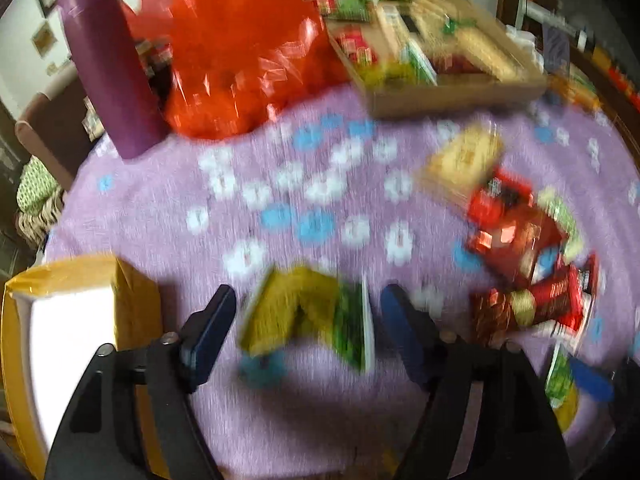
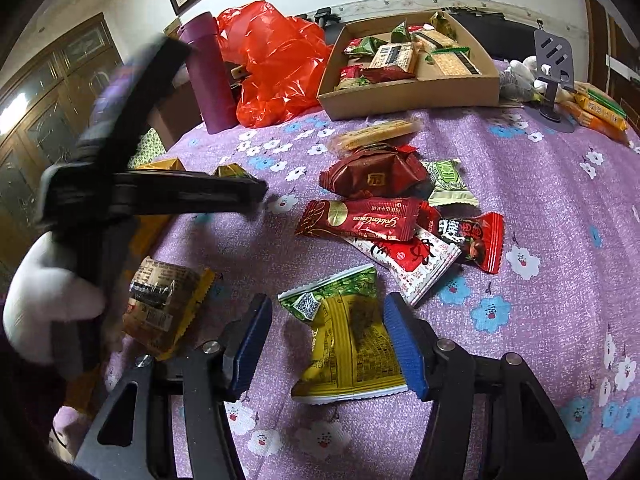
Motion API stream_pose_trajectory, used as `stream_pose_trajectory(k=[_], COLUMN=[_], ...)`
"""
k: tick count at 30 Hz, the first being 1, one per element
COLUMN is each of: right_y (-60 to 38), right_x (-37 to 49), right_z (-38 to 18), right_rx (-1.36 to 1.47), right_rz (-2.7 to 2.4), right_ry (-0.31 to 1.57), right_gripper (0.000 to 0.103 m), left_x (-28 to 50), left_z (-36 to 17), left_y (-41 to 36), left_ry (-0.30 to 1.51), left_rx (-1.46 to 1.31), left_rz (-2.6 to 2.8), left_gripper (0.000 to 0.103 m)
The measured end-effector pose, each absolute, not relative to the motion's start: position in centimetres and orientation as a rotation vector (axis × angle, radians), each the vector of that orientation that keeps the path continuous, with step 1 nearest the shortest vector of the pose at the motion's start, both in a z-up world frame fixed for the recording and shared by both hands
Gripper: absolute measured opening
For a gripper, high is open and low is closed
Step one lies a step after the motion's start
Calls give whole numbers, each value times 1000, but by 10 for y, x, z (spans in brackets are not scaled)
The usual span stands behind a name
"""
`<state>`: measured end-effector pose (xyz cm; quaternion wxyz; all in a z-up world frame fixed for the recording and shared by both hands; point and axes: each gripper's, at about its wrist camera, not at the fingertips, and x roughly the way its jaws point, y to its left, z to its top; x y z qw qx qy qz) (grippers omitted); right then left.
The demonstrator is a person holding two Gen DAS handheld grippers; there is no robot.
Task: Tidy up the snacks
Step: 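Grasp the green-yellow wafer pack with the left tool while the right tool grasps another, then move both wafer packs over the yellow box and release them inside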
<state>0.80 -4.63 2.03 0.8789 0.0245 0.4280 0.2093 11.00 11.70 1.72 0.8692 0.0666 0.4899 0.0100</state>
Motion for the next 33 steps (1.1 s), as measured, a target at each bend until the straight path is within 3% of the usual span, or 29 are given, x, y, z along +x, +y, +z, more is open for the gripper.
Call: stream_pose_trajectory(k=[2, 4, 5, 10, 18, 20, 21, 29, 31, 33], right_y=[-44, -42, -41, -48, -56, -55, -54, -44, -45, -47], right_x=[7, 5, 3, 2, -5, -8, -8, -18, -21, -22], right_z=[20, 20, 20, 22, 32, 34, 35, 36, 40, 47], right_rx=[26, -3, -9, 26, 104, 110, 110, 57, 62, 97], right_rz=[427, 408, 409, 416, 482, 498, 506, 488, 481, 482], right_ry=[891, 889, 887, 884, 838, 827, 826, 800, 780, 774], right_gripper=[55, 39, 39, 37, 36, 28, 10, 8, 1, 0], left_x=[111, 107, 103, 80, 17, -3, -14, -96, -110, -122], left_z=[14, 13, 15, 17, 65, 76, 81, 89, 89, 89], left_y=[118, 120, 120, 116, 128, 142, 150, 236, 253, 270], left_ry=[1043, 1042, 1039, 1028, 930, 893, 877, 752, 731, 715], left_rx=[116, 92, 87, 90, -105, -162, -191, -409, -427, -433], left_rz=[-16, -66, -96, -137, -230, -228, -221, -89, -58, -20], left_gripper=[77, 58, 48, 46, 46, 46, 46, 46, 46, 46])
